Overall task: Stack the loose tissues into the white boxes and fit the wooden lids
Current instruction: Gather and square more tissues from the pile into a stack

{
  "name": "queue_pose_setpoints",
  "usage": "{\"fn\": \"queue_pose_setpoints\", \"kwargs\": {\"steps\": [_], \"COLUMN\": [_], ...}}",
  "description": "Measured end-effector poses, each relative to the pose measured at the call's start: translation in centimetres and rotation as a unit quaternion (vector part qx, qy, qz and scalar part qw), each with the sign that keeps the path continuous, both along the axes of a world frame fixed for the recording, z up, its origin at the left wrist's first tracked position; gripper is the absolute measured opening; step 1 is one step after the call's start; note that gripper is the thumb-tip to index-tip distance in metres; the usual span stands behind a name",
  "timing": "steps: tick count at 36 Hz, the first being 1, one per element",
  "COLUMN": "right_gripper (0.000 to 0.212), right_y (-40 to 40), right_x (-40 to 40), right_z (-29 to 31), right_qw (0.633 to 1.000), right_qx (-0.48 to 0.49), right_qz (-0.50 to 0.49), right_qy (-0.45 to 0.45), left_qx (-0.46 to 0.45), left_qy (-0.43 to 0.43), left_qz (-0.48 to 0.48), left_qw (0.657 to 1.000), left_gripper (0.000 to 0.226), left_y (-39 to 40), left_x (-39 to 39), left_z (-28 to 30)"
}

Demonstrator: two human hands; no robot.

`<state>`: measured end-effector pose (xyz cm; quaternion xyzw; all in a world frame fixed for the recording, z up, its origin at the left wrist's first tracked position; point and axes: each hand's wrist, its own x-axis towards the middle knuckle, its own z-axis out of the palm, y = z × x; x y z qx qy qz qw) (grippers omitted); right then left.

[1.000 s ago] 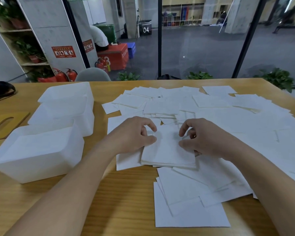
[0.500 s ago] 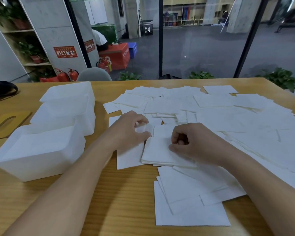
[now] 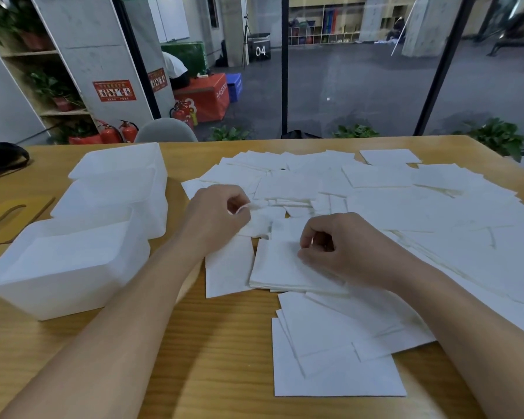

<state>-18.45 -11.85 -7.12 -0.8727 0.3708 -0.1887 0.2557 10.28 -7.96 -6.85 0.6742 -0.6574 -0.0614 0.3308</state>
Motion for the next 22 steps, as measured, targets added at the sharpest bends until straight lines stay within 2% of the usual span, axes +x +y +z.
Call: {"fn": "queue_pose_setpoints", "kwargs": {"steps": [3, 5, 8, 10, 13, 16, 18, 22], "right_gripper": [0.011, 0.025, 0.047, 0.052, 0.044, 0.034, 0.027, 0.004], "right_y": [0.0, 0.0, 0.3, 0.4, 0.4, 0.4, 0.3, -0.1], "right_x": [0.2, 0.4, 0.5, 0.5, 0.5, 0.5, 0.4, 0.4], "right_z": [0.1, 0.3, 0.7, 0.7, 0.9, 1.1, 1.1, 0.7], "right_qw": [0.999, 0.996, 0.981, 0.968, 0.957, 0.954, 0.955, 0.959], "right_qx": [-0.002, 0.007, 0.086, 0.143, 0.187, 0.200, 0.186, 0.134], "right_qz": [-0.010, -0.020, -0.013, 0.000, 0.008, -0.015, -0.044, -0.072], "right_qy": [-0.045, -0.092, -0.176, -0.208, -0.222, -0.222, -0.229, -0.238], "left_qx": [-0.037, -0.040, -0.024, -0.003, 0.030, 0.046, 0.034, -0.027], "left_qy": [0.055, 0.097, 0.139, 0.148, 0.157, 0.186, 0.197, 0.159], "left_qz": [-0.025, -0.067, -0.118, -0.150, -0.194, -0.195, -0.173, -0.136], "left_qw": [0.997, 0.992, 0.983, 0.977, 0.968, 0.962, 0.964, 0.978], "left_gripper": [0.012, 0.012, 0.015, 0.013, 0.014, 0.027, 0.031, 0.017], "left_y": [0.0, 0.1, 0.4, 0.6, 0.9, 0.9, 0.7, 0.3], "left_x": [-0.6, -1.3, -2.9, -3.9, -4.6, -4.6, -4.3, -3.6], "left_z": [0.2, 0.3, 0.2, -0.1, -0.3, -0.1, -0.2, -0.7]}}
